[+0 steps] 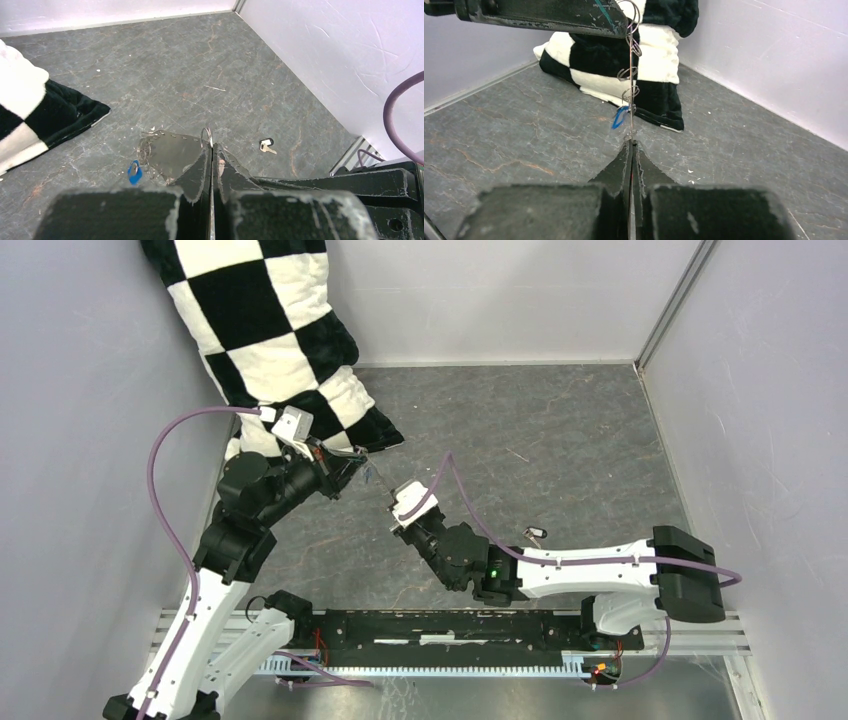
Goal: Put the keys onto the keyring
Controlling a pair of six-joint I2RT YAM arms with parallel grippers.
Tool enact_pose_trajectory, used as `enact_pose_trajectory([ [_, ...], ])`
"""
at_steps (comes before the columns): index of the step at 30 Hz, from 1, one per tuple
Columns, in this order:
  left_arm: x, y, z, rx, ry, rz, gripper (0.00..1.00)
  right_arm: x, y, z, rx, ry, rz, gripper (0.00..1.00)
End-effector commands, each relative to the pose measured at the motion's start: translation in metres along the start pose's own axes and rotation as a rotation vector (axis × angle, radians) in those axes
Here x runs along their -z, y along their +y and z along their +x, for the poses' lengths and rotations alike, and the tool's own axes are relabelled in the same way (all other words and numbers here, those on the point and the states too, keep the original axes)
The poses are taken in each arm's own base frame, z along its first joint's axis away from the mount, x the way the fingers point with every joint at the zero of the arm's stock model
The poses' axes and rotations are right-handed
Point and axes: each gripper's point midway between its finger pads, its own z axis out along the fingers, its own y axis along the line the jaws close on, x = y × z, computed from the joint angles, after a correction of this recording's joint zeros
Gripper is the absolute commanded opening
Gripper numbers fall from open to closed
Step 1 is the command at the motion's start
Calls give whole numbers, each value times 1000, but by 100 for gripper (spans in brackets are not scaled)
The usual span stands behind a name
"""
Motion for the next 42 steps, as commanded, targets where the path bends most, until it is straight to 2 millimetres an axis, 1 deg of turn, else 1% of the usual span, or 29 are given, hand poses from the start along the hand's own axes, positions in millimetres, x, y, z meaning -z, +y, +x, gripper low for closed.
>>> enact_pose_trajectory([
  [1,7,-21,-22,-1,-51,77,2,8,-23,-18,23,-56,55,1],
  [6,5,-18,-14,6,-22,69,2,17,-39,-29,70,-81,70,1],
  [9,2,-15,-9,19,-6,63,2,21,-38,-37,90,-104,26,1],
  [12,-1,-15,-8,29,2,68,2,25,-31,-41,102,-113,-29,1],
  [15,-4,-21,-2,37,32,111,2,28,-25,-43,112,-119,-65,1],
  [18,-5,-31,7,49,86,180,2,29,-25,-43,139,-113,-68,1],
  [27,2,-60,21,80,183,362,2,42,-58,-41,277,-102,8,1],
  [32,5,-72,29,106,243,452,2,52,-66,-45,296,-124,-12,1],
  [37,5,-75,34,121,285,484,2,59,-63,-50,253,-149,-72,1],
  [42,8,-78,28,72,252,505,2,61,-49,-48,178,-145,-149,1],
])
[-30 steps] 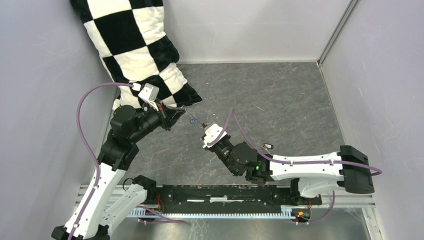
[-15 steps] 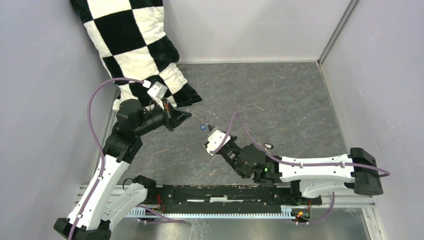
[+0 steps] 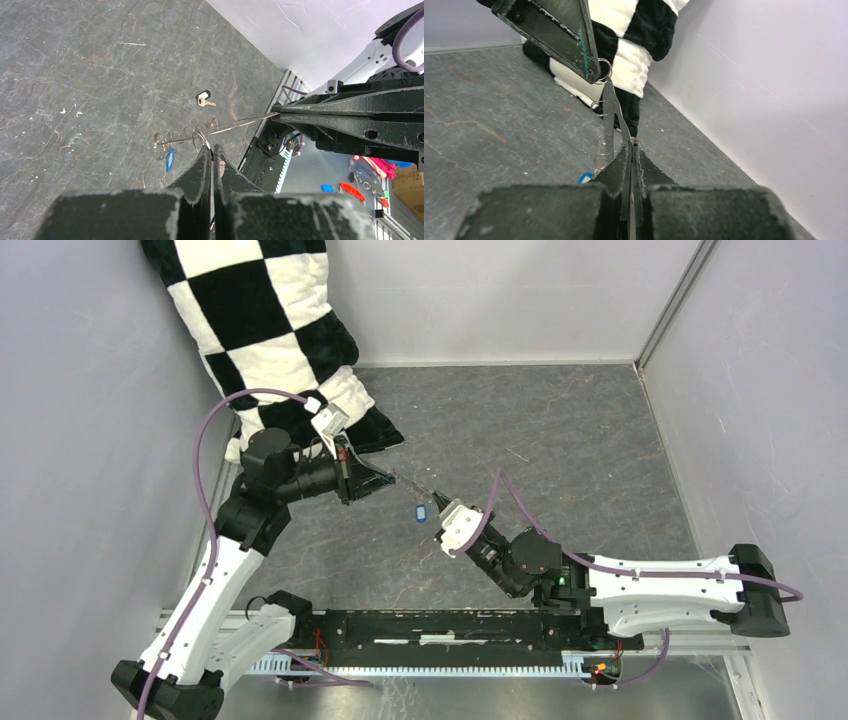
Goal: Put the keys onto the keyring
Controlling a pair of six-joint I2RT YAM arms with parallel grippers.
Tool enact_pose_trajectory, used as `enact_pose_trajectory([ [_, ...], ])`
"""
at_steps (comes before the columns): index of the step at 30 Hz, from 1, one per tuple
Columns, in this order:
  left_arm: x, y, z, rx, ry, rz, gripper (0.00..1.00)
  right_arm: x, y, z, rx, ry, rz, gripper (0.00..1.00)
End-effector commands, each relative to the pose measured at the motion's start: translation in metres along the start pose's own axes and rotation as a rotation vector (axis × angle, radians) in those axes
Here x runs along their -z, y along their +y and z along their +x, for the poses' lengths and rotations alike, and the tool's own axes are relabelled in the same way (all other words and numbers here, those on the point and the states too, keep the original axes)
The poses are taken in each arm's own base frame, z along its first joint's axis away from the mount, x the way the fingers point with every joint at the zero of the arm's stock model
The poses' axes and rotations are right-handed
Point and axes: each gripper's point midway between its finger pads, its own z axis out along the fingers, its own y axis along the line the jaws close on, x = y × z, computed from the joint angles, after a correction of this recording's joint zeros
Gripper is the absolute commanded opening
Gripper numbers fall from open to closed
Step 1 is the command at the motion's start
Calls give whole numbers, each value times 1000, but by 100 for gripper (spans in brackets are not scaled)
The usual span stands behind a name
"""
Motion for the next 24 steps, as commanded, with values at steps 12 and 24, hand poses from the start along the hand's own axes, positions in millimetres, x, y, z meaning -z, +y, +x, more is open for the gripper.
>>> enact_pose_trajectory([
  [12,35,-70,-20,-597,-134,289,2,6,47,-48,-392,-170,-268,1],
  [24,47,-90,-10,-834,-111,433,2,41,60,-116,-363,-261,-610,35],
])
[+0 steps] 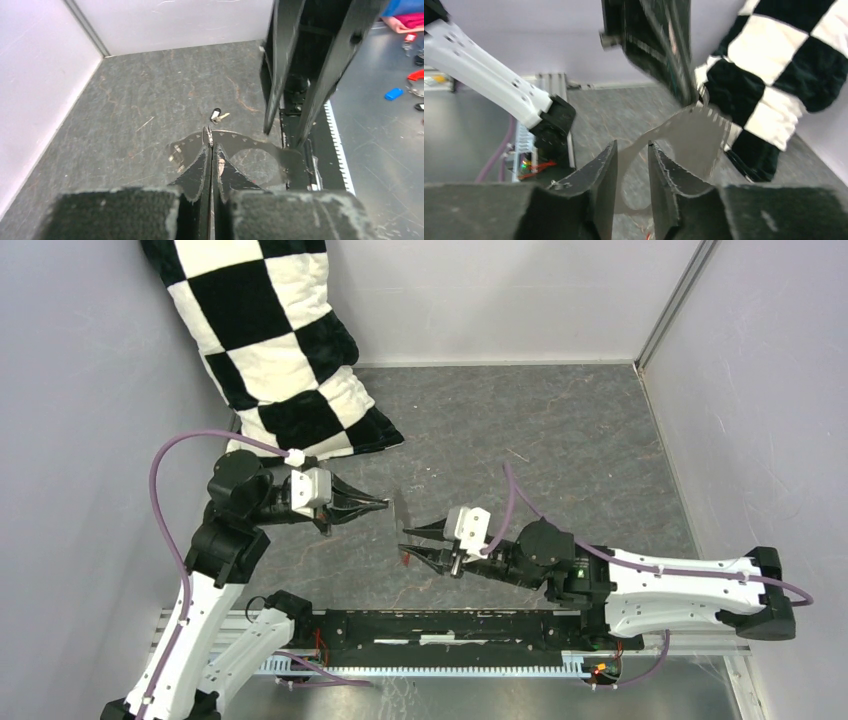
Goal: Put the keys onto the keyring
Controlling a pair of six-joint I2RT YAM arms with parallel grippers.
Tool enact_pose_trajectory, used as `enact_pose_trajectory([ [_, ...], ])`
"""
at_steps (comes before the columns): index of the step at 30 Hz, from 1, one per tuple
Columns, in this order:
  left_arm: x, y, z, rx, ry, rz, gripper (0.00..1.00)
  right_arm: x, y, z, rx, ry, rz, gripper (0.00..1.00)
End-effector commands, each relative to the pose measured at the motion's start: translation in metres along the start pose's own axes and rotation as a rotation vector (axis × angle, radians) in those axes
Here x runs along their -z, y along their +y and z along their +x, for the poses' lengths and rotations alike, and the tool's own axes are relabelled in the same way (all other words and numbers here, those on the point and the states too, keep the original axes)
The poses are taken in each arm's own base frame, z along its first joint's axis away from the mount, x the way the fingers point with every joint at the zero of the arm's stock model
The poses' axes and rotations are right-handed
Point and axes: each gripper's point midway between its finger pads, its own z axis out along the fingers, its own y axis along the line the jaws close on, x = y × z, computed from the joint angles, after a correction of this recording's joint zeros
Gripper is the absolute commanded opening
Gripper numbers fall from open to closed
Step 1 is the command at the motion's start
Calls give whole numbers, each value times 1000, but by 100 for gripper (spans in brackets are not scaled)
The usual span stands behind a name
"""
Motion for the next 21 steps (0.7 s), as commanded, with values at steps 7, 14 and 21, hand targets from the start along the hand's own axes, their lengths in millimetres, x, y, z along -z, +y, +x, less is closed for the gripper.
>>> enact_pose_trajectory([
  [7,4,-25,-27,-97,-58,136,2,9,-6,-89,94,-88,-125,44],
  [14,6,-38,-38,-39,-84,182,2,8,-32,-90,62,-112,-145,59],
  [21,7,-43,-40,-6,-92,212,2,-4,-28,-91,18,-156,-253,59],
])
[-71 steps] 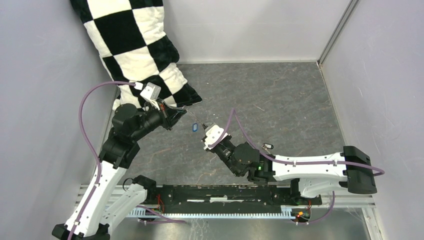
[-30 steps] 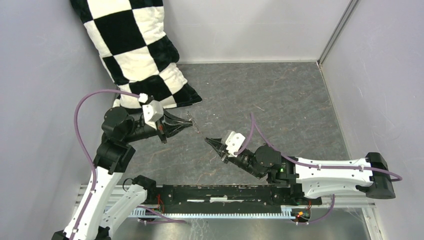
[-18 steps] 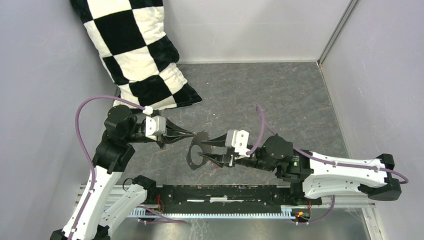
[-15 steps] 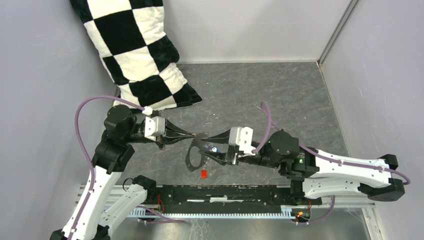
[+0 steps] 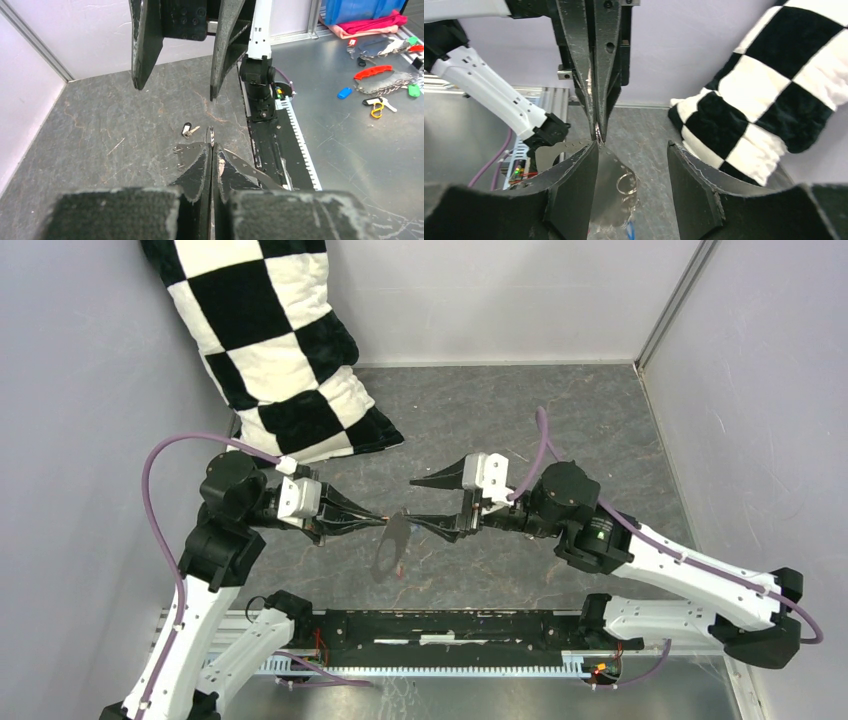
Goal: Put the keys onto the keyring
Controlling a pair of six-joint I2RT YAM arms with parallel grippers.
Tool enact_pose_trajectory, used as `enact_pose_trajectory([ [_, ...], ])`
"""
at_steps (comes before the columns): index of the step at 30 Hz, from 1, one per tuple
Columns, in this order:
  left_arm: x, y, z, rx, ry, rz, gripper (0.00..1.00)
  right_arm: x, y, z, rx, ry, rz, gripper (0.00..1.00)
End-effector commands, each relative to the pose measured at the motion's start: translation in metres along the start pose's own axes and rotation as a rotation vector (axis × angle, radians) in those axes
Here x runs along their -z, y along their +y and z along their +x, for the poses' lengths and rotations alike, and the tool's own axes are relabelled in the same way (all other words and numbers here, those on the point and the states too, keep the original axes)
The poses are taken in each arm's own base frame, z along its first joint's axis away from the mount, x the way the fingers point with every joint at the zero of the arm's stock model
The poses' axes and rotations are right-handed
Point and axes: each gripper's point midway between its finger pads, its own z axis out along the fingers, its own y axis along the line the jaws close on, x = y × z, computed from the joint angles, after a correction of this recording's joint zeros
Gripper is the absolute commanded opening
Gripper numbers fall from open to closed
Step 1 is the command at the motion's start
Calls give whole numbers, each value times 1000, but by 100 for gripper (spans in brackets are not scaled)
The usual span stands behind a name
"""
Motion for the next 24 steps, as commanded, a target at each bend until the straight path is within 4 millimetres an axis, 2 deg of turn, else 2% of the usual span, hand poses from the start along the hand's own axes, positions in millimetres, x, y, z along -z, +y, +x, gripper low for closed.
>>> enact_pose_trajectory([
  [1,0,-8,-22,-6,-44,36,2,-9,16,-19,-45,-93,-143,59],
  [3,0,-7,-24,2,-54,23,2,-11,27,-19,-73,-108,-219,59],
  [6,0,-5,-29,26,-76,-1,2,-12,30,-17,-94,-115,-253,58],
  [13,-1,-4,-30,21,-85,-1,2,-16,26,-16,-132,-142,-234,47],
  [24,-1,-4,-33,53,-94,-11,2,-26,28,-10,-172,-157,-248,39],
])
